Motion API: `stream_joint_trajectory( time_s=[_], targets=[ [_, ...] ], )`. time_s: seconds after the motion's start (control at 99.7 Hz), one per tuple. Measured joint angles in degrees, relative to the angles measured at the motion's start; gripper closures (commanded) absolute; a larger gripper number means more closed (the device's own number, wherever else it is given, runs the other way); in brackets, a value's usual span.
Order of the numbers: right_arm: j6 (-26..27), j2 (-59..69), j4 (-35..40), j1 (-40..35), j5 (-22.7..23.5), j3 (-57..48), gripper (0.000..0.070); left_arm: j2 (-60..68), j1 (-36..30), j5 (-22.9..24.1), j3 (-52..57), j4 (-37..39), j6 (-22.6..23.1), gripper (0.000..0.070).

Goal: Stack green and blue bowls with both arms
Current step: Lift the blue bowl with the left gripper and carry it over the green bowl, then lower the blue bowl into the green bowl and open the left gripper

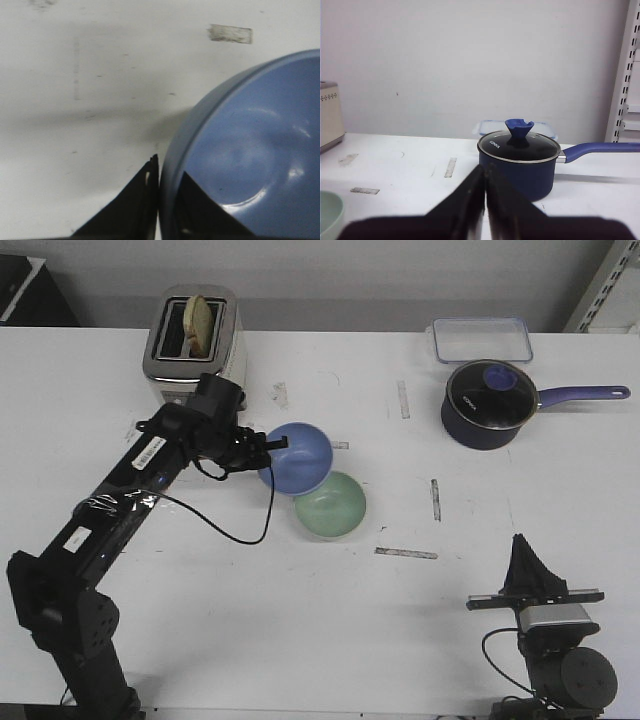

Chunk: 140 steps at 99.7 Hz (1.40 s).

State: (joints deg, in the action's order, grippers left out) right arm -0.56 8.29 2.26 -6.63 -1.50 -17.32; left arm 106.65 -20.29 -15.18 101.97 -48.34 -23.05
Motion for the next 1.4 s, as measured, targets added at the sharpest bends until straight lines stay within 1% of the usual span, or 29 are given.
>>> stream_joint_trajectory(
  time_s=[0.17,0.301,0.451,0.662,0.702,0.772,0.812,0.953,0.983,1.073,1.123,1.404],
  targets=[
    [0.00,0.00,0.00,-0.02,0.00,0.00,0.0700,0.85,-4.90,0.00,0.02,2.58,-1.03,0.0699],
    [0.00,0.00,0.00,-0.02,0.00,0.00,0.0700,1.88,-7.19,0.33,0.02,4.61,-1.70,0.0699],
    [0.00,0.00,0.00,-0.02,0.00,0.00,0.0700,3.21,-8.52,1.68,0.00,4.26,-1.77,0.0699],
    [0.00,0.00,0.00,-0.02,0.00,0.00,0.0700,4.24,-8.90,1.99,0.02,2.86,-1.77,0.0693],
    [0.00,0.00,0.00,0.00,0.00,0.00,0.0700,4.24,-9.03,1.97,0.02,2.97,-1.77,0.0667],
    [0.00,0.00,0.00,-0.02,0.00,0.00,0.0700,4.24,-9.31,1.97,0.02,2.93,-1.77,0.0568],
    [0.00,0.00,0.00,-0.02,0.00,0.00,0.0700,4.24,-9.53,1.95,0.02,2.93,-1.79,0.0531],
    [0.00,0.00,0.00,-0.02,0.00,0.00,0.0700,4.24,-10.21,1.97,0.02,2.89,-1.77,0.0522],
    [0.00,0.00,0.00,-0.02,0.00,0.00,0.0700,4.24,-10.32,1.95,0.02,2.95,-1.77,0.0508],
    [0.00,0.00,0.00,0.00,0.00,0.00,0.0700,4.24,-10.62,1.97,0.02,2.93,-1.79,0.0375],
    [0.00,0.00,0.00,0.00,0.00,0.00,0.0700,4.24,-10.78,1.97,0.02,2.91,-1.77,0.0331],
    [0.00,0.00,0.00,-0.02,0.00,0.00,0.0700,4.17,-11.23,1.95,0.00,0.74,-1.29,0.0326]
  ],
)
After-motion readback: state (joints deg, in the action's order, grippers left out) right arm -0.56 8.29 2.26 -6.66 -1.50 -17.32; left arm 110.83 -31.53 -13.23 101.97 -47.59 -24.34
